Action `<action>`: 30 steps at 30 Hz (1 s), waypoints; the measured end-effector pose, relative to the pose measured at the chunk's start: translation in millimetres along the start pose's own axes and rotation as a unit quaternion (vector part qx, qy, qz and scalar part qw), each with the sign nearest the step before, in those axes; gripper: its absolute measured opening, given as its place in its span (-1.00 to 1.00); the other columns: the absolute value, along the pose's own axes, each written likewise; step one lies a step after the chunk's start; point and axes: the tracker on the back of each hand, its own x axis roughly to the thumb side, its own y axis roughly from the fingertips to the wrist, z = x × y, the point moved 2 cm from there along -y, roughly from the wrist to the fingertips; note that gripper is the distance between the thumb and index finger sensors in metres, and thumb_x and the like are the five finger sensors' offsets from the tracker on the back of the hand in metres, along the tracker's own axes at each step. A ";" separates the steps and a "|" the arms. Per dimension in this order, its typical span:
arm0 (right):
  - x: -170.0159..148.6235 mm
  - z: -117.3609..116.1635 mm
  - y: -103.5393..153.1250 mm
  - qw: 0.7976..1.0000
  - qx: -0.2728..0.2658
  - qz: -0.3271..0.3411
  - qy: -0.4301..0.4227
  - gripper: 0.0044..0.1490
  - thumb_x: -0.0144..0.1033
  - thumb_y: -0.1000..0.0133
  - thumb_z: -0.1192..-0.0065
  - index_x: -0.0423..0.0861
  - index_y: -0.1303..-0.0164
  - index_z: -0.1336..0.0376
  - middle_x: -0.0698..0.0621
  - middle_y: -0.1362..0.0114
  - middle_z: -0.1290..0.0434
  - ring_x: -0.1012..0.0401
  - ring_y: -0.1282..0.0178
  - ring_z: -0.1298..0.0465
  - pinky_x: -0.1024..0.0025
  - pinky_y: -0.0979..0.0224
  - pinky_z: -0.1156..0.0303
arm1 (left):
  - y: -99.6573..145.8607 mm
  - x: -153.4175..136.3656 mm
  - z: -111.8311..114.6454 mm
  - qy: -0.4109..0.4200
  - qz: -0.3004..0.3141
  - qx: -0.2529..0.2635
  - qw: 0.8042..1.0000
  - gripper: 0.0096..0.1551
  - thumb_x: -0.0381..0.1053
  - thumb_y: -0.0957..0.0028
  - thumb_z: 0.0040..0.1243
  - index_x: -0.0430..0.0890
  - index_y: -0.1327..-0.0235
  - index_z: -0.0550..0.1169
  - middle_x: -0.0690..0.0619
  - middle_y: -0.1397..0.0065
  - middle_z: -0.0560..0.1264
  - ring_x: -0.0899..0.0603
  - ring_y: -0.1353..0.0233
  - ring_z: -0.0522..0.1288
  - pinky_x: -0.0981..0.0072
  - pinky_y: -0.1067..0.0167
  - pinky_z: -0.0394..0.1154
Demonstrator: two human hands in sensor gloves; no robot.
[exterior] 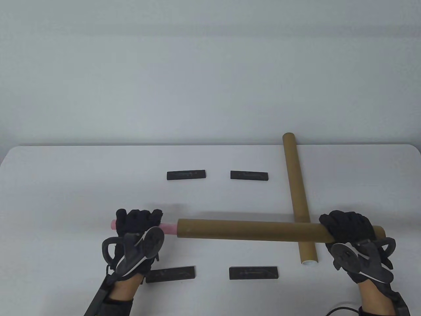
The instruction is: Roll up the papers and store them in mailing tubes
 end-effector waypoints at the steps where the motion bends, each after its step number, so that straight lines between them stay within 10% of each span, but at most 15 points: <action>1: 0.7 0.0 -0.3 1.000 0.002 0.000 0.002 -0.17 -0.10 0.15 -0.76 0.18 -0.32 -0.31 0.08 -0.40 -0.45 0.00 -0.31 -0.58 -0.13 -0.46 -0.45 | 0.9 6.8 -0.2 -0.003 0.024 -0.004 1.000 -0.33 0.11 0.12 0.39 0.16 -0.32 0.46 0.15 -0.18 0.63 -0.08 -0.31 0.62 -0.24 -0.50 0.18; 9: -1.8 1.4 0.9 1.000 0.004 0.004 0.005 -0.17 -0.10 0.15 -0.76 0.19 -0.31 -0.31 0.08 -0.39 -0.45 0.00 -0.30 -0.58 -0.14 -0.46 -0.45 | 11.0 43.2 -2.1 -0.001 0.114 -0.017 0.993 0.39 0.45 0.31 0.33 -0.20 -0.57 -0.01 -0.01 -0.44 0.37 -0.05 -0.30 0.55 -0.23 -0.49 0.22; 30: -12.5 -10.4 2.8 0.999 0.022 -0.019 -0.027 -0.17 -0.10 0.15 -0.76 0.17 -0.32 -0.32 0.07 -0.39 -0.46 -0.02 -0.29 -0.58 -0.14 -0.45 -0.45 | 20.1 29.6 -42.4 0.174 0.188 0.092 0.962 0.27 0.41 0.20 0.25 -0.10 -0.57 -0.07 -0.11 -0.65 0.12 -0.31 -0.68 0.19 -0.24 -0.53 0.03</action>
